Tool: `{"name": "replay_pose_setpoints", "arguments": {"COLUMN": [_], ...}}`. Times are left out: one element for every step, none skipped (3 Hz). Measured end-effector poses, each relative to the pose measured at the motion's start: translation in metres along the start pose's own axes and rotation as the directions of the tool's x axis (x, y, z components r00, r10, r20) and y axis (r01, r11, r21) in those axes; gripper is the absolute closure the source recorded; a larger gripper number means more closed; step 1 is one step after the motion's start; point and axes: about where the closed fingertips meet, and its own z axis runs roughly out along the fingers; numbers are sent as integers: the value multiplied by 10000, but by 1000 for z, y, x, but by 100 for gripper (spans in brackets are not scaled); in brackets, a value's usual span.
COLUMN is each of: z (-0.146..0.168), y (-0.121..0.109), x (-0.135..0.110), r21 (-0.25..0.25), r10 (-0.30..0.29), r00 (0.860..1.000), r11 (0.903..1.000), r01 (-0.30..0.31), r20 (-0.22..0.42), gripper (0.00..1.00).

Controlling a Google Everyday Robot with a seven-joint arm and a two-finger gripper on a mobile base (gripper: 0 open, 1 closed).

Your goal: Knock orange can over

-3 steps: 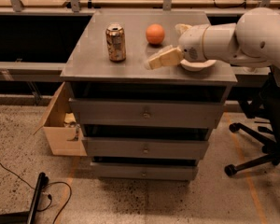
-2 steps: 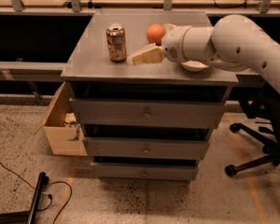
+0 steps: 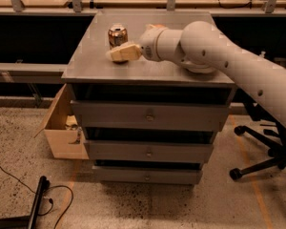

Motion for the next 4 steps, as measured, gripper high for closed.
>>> {"name": "replay_pose_setpoints", "arguments": {"z": [34, 57, 74, 84], "y": [-4, -18, -22, -22], "x": [7, 16, 20, 20], "r21": [-268, -323, -578, -787], "r10": [-23, -80, -160, -376], "r00": [9998, 9995, 9990, 9983], "r11": [9996, 9994, 9982, 9960], "r01": [28, 90, 184, 411], "r20": [172, 290, 411, 447], "gripper": [0, 0, 18, 40]}}
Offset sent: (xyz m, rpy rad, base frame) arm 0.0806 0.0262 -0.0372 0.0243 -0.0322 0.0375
